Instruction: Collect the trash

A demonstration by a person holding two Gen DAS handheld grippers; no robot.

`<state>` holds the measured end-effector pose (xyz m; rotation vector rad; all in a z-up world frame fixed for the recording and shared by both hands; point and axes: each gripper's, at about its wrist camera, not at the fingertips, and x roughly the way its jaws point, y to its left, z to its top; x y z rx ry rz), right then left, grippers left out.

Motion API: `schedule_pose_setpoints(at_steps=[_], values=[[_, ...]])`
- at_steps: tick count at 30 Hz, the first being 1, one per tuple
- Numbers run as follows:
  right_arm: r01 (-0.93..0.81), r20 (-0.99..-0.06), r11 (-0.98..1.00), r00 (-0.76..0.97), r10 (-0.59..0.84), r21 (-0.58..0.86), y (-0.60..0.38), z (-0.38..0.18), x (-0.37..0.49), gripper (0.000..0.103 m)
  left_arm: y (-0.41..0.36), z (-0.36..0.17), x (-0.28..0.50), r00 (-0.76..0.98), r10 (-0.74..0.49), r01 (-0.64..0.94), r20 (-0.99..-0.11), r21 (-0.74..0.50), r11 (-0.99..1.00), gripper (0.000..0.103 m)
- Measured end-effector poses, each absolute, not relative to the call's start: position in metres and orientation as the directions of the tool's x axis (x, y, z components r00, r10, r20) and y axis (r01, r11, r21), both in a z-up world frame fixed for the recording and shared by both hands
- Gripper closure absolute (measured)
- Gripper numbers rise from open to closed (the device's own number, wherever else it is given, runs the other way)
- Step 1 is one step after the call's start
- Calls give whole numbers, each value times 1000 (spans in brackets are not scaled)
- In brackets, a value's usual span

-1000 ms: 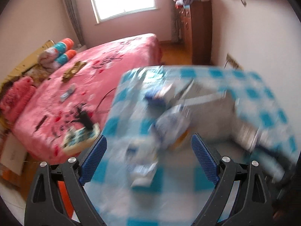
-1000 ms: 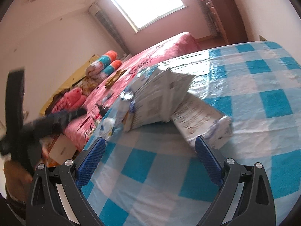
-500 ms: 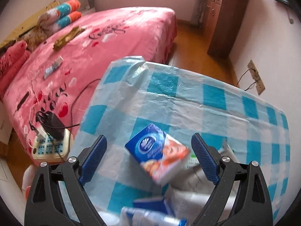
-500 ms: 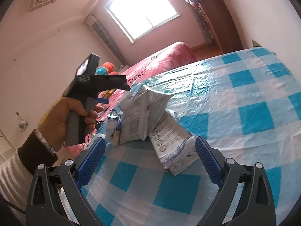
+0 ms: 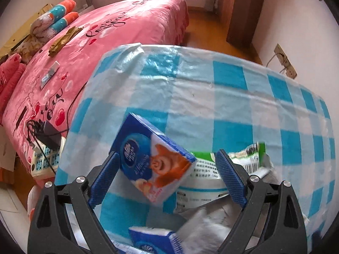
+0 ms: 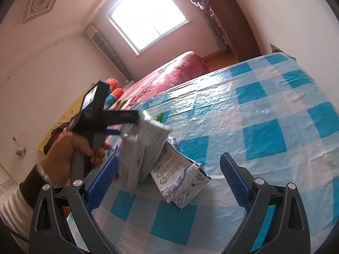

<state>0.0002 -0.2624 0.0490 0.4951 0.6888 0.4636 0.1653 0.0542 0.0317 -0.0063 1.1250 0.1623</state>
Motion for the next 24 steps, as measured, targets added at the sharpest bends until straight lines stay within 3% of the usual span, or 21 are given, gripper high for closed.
schedule_pose_setpoints(at_steps=[13, 24], values=[[-201, -496, 798, 690, 527, 568, -282, 43, 7, 8, 10, 27, 77, 403, -62, 35, -913, -52, 998, 12], [-220, -484, 780, 676, 555, 586, -285, 42, 4, 8, 38, 77, 10, 560, -12, 0, -829, -14, 1000, 12]])
